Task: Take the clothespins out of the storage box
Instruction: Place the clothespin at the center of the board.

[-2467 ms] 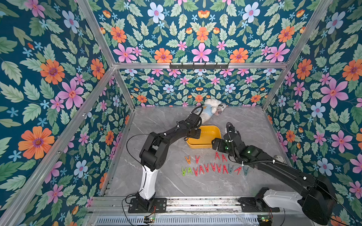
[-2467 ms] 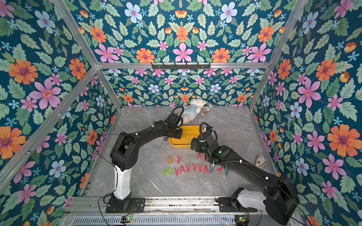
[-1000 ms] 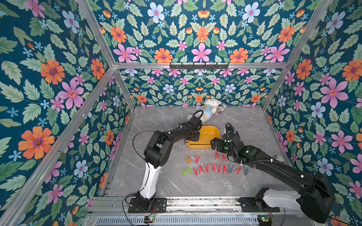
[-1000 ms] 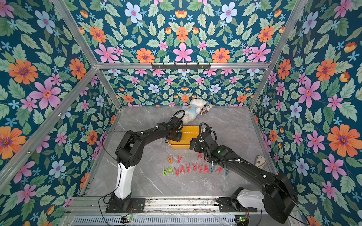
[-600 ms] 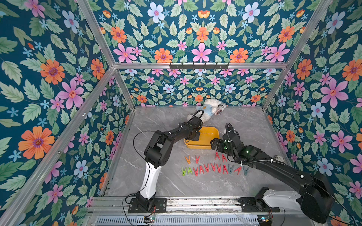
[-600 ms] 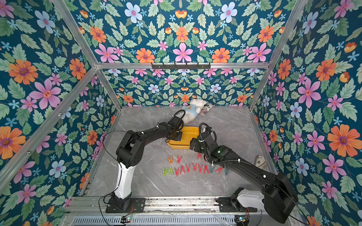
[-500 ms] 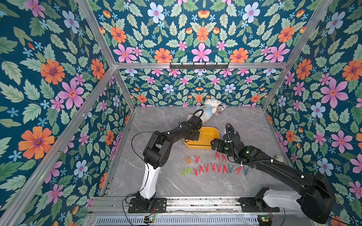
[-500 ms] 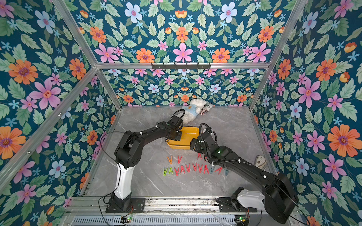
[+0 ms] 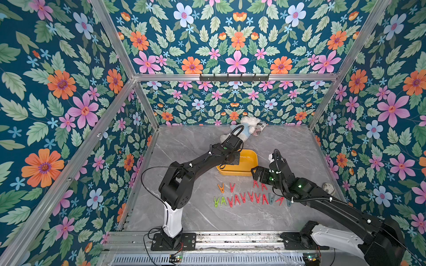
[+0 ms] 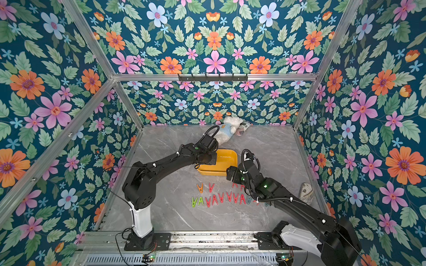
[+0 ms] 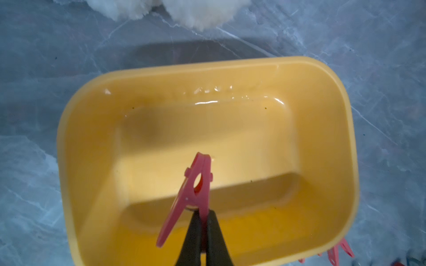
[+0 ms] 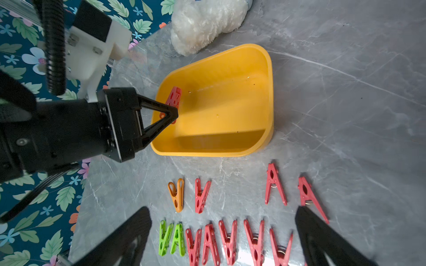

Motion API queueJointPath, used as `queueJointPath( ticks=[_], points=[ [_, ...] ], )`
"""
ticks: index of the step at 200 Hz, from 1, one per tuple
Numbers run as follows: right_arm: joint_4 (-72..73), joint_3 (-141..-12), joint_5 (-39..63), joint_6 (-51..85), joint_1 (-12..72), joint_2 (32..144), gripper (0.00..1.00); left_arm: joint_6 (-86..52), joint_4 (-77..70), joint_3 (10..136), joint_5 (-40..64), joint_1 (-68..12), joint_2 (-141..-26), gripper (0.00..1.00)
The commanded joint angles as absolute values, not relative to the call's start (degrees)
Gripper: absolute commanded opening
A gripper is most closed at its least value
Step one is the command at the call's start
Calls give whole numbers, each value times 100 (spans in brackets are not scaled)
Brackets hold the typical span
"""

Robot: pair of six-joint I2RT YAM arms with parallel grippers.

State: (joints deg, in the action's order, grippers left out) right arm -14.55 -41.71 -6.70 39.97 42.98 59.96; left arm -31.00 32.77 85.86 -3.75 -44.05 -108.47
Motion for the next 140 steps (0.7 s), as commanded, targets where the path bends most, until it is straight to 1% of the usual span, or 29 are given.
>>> queueJointPath(
  ticks=[1, 46, 88, 121, 140],
  points=[
    [-1532, -4049, -543, 3999, 4304, 5734, 99, -3890, 3401, 8400, -580, -4625, -10635, 5],
    [-1747, -3807, -357, 3931, 4303, 5220, 99, -5027, 3340, 7984, -878, -5318, -10219, 5],
    [-2092, -3675, -351, 3874, 4302, 4852, 99, -5797, 3169, 7752, -1037, -5961, -10213, 5],
    [-2254, -3556, -365, 3920, 4305, 4526, 99, -6159, 2637, 7317, -834, -6164, -10260, 5],
    [-2323, -3477, -369, 3970, 4299, 4368, 99, -6179, 2575, 7298, -828, -6204, -10389, 5]
  ],
)
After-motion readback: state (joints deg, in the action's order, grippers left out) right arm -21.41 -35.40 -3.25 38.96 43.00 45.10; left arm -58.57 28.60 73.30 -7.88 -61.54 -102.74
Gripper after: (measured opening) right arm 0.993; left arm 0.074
